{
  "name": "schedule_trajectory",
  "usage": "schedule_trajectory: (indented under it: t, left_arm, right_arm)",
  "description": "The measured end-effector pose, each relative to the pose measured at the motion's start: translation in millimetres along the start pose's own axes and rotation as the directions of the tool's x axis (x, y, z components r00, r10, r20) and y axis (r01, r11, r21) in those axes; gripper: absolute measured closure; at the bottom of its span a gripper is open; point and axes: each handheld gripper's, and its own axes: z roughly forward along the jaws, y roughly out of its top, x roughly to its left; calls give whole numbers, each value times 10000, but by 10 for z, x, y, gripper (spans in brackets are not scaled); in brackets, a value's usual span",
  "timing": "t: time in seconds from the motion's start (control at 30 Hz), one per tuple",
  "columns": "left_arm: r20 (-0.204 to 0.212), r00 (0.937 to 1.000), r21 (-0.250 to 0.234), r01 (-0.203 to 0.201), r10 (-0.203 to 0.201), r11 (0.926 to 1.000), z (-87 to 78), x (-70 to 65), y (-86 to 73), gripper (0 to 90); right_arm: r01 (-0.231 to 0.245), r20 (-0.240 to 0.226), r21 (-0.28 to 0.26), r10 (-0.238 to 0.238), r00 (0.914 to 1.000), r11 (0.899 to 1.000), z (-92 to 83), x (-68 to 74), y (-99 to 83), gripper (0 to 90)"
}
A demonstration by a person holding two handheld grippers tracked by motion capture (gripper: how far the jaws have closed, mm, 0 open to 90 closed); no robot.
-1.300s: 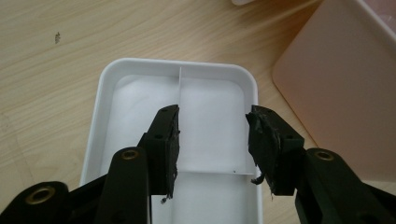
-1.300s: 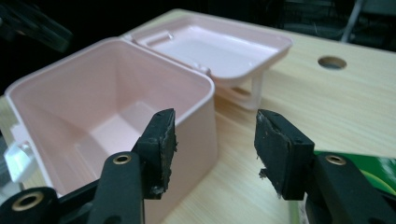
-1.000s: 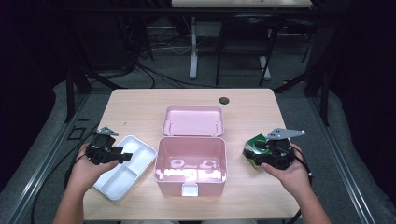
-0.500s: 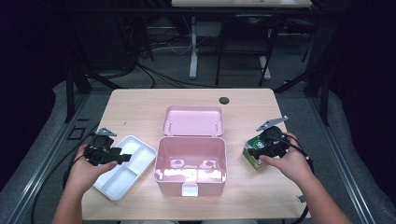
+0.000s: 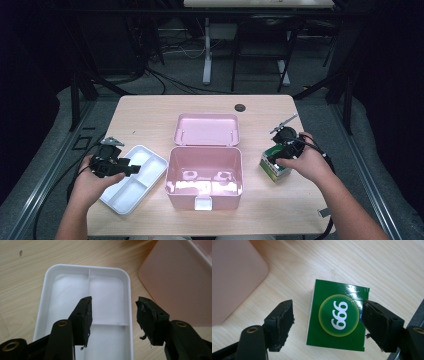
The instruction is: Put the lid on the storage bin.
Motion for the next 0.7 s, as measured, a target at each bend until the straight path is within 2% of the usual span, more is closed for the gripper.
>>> schedule_trajectory:
  t: [0.1,0.17,0.4,0.57,0.7]
  left_arm:
    - [7,10000,-28,32,-32,10000,-8,0,-1,464]
    - [17,10000,-39,37,-37,10000,-11,-1,0,463]
    - [31,10000,26,9,-9,10000,5,-6,0,462]
    - [37,10000,1,40,-40,10000,0,3,-3,460]
    - [57,10000,44,9,-9,10000,4,10,-5,460]
  right_arm:
    - [35,145,229,-38,9999,9997,19,-28,46,234]
    - [36,60,327,-38,10000,9995,23,-44,61,229]
    - [-293,243,831,274,9993,9961,91,-130,124,182]
    - [-501,191,1294,480,9987,9903,131,-193,141,160]
    - [-756,-70,1631,778,9969,9837,163,-223,158,153]
